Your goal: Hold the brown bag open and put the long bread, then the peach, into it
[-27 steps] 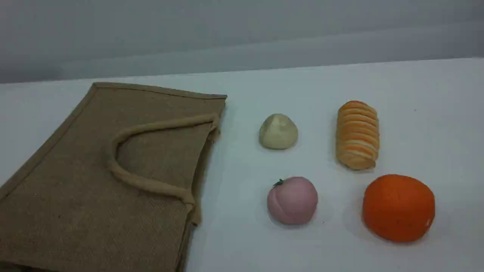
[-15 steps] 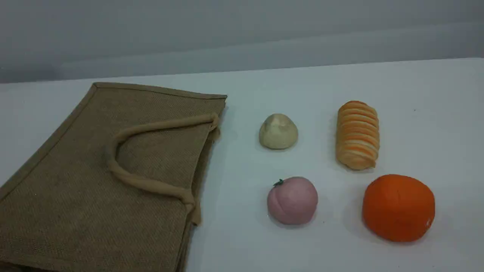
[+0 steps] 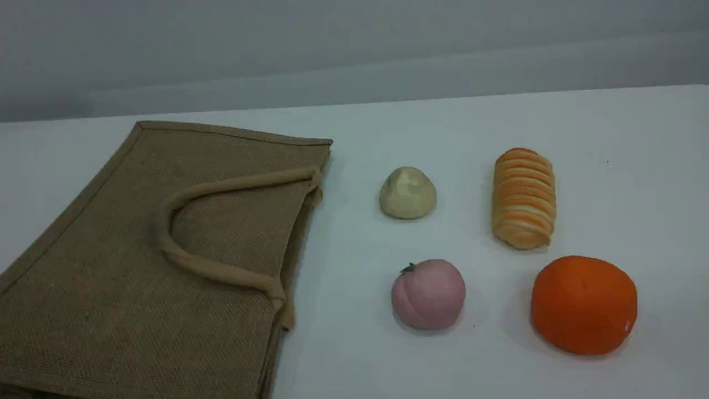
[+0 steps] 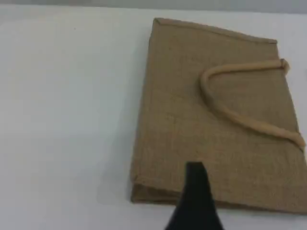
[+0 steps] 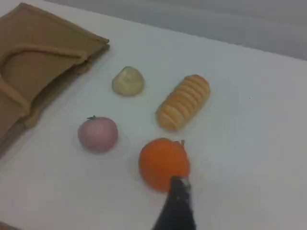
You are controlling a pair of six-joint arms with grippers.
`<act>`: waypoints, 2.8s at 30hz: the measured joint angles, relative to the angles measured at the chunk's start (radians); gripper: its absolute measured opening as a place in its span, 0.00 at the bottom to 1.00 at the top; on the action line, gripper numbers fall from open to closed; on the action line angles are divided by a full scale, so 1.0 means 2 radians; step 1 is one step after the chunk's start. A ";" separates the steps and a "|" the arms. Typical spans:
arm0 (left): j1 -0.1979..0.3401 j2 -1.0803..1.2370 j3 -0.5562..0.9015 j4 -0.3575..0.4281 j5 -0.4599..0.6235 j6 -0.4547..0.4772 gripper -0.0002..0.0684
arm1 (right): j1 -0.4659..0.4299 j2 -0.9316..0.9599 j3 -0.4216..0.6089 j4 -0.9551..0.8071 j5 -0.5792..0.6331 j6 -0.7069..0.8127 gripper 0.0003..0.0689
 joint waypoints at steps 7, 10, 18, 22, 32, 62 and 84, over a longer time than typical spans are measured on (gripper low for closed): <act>0.000 0.000 0.000 0.000 0.000 0.000 0.73 | 0.000 0.000 0.000 0.000 0.000 0.000 0.80; 0.000 0.000 0.000 0.000 0.000 0.000 0.73 | 0.000 0.000 0.000 0.000 0.000 0.000 0.80; 0.000 0.000 0.000 0.000 0.000 0.000 0.73 | 0.000 0.000 0.000 0.000 0.000 0.000 0.80; 0.000 0.000 0.000 0.001 0.000 0.000 0.73 | 0.000 0.000 0.000 0.000 0.000 0.000 0.80; 0.000 0.086 -0.034 0.047 -0.022 -0.021 0.73 | 0.000 0.039 -0.031 -0.006 -0.038 0.036 0.80; -0.001 0.644 -0.270 0.056 -0.110 -0.066 0.73 | 0.000 0.440 -0.232 -0.009 -0.120 0.043 0.80; -0.027 0.939 -0.381 0.038 -0.159 -0.092 0.73 | 0.000 0.590 -0.274 -0.017 -0.151 0.043 0.80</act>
